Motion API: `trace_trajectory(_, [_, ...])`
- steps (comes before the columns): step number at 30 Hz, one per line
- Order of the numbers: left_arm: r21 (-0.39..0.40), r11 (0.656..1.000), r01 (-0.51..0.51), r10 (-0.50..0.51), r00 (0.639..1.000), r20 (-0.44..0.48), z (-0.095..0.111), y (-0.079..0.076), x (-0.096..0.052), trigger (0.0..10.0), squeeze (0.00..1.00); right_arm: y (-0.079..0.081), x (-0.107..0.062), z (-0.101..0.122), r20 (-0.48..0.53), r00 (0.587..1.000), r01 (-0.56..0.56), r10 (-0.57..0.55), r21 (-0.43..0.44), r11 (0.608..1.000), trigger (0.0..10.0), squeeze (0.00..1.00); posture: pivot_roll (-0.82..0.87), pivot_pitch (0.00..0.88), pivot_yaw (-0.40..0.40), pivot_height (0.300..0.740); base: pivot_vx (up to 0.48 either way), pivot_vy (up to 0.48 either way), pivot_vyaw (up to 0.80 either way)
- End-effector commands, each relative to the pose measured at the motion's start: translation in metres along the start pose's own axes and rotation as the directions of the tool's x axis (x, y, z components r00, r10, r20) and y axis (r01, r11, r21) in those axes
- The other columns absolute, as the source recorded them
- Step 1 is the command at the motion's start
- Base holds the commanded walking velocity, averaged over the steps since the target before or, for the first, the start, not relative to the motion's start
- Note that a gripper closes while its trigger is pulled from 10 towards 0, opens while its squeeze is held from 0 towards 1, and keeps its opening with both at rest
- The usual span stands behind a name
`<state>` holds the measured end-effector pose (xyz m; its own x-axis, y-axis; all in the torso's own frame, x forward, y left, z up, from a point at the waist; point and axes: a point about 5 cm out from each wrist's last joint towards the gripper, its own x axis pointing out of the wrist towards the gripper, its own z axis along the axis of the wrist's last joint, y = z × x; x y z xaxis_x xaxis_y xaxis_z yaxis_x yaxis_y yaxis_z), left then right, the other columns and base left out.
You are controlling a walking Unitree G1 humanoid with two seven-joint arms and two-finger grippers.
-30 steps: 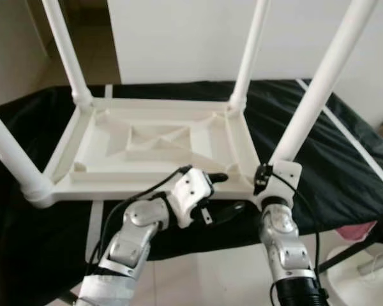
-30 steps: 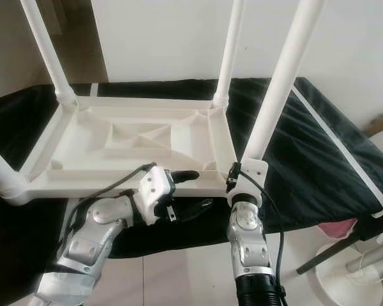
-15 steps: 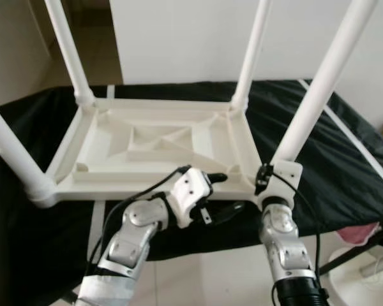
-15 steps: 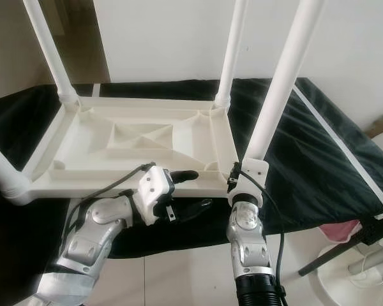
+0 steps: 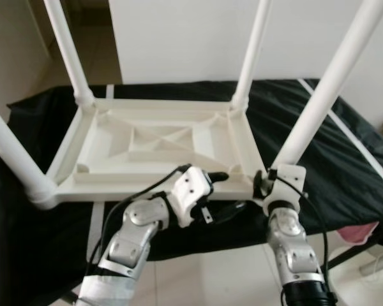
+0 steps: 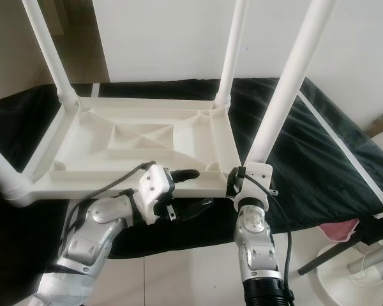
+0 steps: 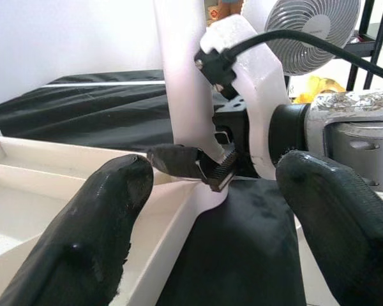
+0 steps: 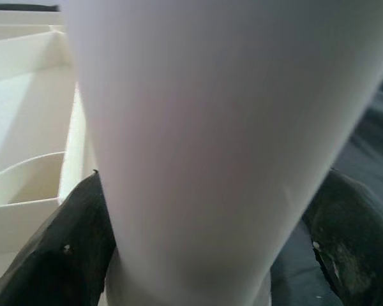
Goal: Building children table
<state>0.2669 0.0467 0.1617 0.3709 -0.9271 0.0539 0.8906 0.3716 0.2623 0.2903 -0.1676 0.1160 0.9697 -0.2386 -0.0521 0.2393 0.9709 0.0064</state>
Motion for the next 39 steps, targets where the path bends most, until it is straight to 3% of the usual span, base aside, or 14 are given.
trace_trajectory(1, [-0.012,0.999,-0.05,0.05,0.999,0.002,0.001,0.001,0.001,10.0,0.0,-0.007,-0.001,-0.002,-0.004,1.0,-0.01,0.011,0.013,1.0,10.0,0.0,0.0,0.0,-0.073,0.74,0.0,0.0,0.0])
trace_trajectory(8, [-0.01,0.999,-0.042,0.042,0.999,0.0,0.001,0.002,0.001,10.0,0.0,-0.015,0.002,0.006,0.044,0.972,-0.229,0.23,-0.022,0.973,10.0,0.0,0.0,0.0,-0.064,0.74,0.0,0.0,0.0])
trace_trajectory(10, [-0.011,0.999,-0.037,0.037,0.999,0.0,0.002,0.003,0.001,10.0,0.0,-0.017,0.003,0.012,0.072,0.927,-0.359,0.368,-0.113,0.926,10.0,0.0,0.0,0.0,-0.063,0.74,0.0,0.0,0.0])
trace_trajectory(13, [-0.013,0.999,-0.035,0.035,0.999,0.001,0.003,0.003,0.001,10.0,0.0,-0.021,0.006,0.014,0.047,0.896,-0.436,0.441,-0.095,0.895,10.0,0.0,-0.01,0.0,-0.06,0.74,0.0,0.0,0.0])
trace_trajectory(16, [-0.017,0.999,-0.029,0.029,1.0,0.003,0.003,0.002,0.001,10.0,0.0,-0.026,0.012,0.024,0.062,0.839,-0.527,0.54,-0.153,0.836,10.0,0.0,-0.01,0.0,-0.058,0.74,0.0,0.0,0.0])
trace_trajectory(23, [-0.02,0.999,-0.026,0.026,1.0,0.003,0.004,0.002,0.001,10.0,0.0,-0.026,0.017,0.028,0.027,0.767,-0.626,0.641,-0.191,0.756,10.0,0.0,-0.01,0.0,-0.055,0.74,0.0,0.0,0.0])
trace_trajectory(27, [-0.017,0.999,-0.031,0.031,1.0,-0.004,0.004,0.003,0.001,10.0,0.0,-0.026,0.019,0.022,-0.04,0.695,-0.707,0.718,-0.224,0.671,10.0,0.0,0.0,0.0,-0.057,0.74,0.0,0.0,0.0])
trace_trajectory(35, [-0.026,0.999,-0.038,0.038,0.999,-0.005,0.005,0.004,-0.001,10.0,0.0,-0.032,0.022,0.016,-0.081,0.663,-0.738,0.745,-0.24,0.631,10.0,0.0,0.0,0.01,-0.053,0.74,0.0,0.0,0.0])
trace_trajectory(36, [-0.024,0.999,-0.04,0.04,0.999,-0.005,0.005,0.005,-0.001,10.0,0.0,-0.032,0.022,0.016,-0.09,0.656,-0.744,0.749,-0.245,0.622,4.7,0.0,0.0,0.015,-0.052,0.74,0.0,0.0,0.0])
trace_trajectory(37, [-0.024,0.999,-0.04,0.04,0.999,-0.005,0.005,0.005,-0.001,10.0,0.0,-0.032,0.022,0.016,-0.09,0.656,-0.744,0.749,-0.245,0.622,4.7,0.0,0.0,0.015,-0.052,0.74,0.0,0.0,0.0])
trace_trajectory(38, [-0.023,0.999,-0.041,0.041,0.999,-0.005,0.005,0.005,-0.001,10.0,0.0,-0.033,0.022,0.015,-0.092,0.656,-0.745,0.75,-0.242,0.622,0.0,0.0,0.0,0.016,-0.051,0.74,0.0,0.0,0.0])
trace_trajectory(39, [-0.023,0.999,-0.042,0.042,0.999,-0.004,0.006,0.006,-0.001,10.0,0.0,-0.033,0.023,0.015,-0.091,0.654,-0.746,0.751,-0.242,0.621,0.0,0.0,0.0,0.018,-0.052,0.74,0.0,0.0,0.0])
